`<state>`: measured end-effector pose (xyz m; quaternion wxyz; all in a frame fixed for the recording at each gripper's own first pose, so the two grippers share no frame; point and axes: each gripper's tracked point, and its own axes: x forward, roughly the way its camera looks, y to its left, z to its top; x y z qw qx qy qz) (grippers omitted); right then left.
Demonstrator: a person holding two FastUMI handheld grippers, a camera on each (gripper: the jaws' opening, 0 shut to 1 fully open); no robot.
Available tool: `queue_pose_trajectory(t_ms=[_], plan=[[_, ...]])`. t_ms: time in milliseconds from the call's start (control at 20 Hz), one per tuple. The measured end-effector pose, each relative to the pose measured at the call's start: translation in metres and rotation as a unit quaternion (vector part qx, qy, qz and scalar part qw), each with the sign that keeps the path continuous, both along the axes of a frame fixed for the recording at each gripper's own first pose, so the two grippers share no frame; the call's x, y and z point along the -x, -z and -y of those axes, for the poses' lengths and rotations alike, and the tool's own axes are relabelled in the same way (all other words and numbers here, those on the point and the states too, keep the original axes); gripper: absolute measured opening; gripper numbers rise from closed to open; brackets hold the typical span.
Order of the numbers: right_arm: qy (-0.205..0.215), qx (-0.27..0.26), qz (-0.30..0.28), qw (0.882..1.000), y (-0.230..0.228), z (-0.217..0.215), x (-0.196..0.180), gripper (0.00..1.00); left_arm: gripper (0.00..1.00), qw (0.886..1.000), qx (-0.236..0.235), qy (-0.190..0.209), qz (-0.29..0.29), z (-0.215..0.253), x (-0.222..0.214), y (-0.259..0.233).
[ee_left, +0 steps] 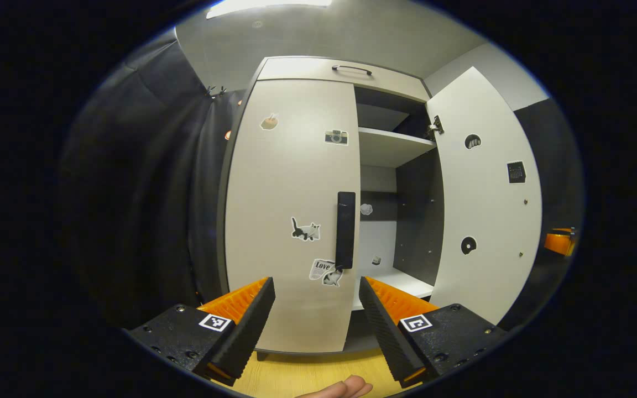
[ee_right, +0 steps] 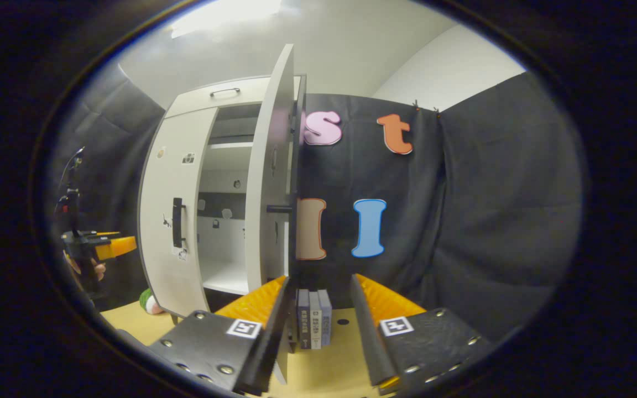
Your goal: Open the right door of the double-door shoe cabinet with the right hand, and open the left door with the left hand.
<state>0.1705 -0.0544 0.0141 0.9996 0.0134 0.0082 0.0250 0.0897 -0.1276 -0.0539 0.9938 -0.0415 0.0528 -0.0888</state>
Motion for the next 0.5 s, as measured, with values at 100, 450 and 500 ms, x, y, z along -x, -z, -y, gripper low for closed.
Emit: queue_pose_trajectory(t_ms=[100,450,500], plan=[[-0.004,0.002,0.007,1.000,0.005,-0.007,0.017,0.88,0.95,1.000,0.009,0.004,0.000,0.012,-0.015,-0.002],[-0.036,-0.051,0.001,0.998,0.033,-0.039,0.047,0.98,0.95,1.000,0.013,-0.014,0.009,0.027,-0.066,-0.009],[-0.033,-0.057,0.002,0.998,0.036,-0.040,0.052,0.98,0.95,1.000,0.009,-0.015,0.009,0.028,-0.074,-0.008]])
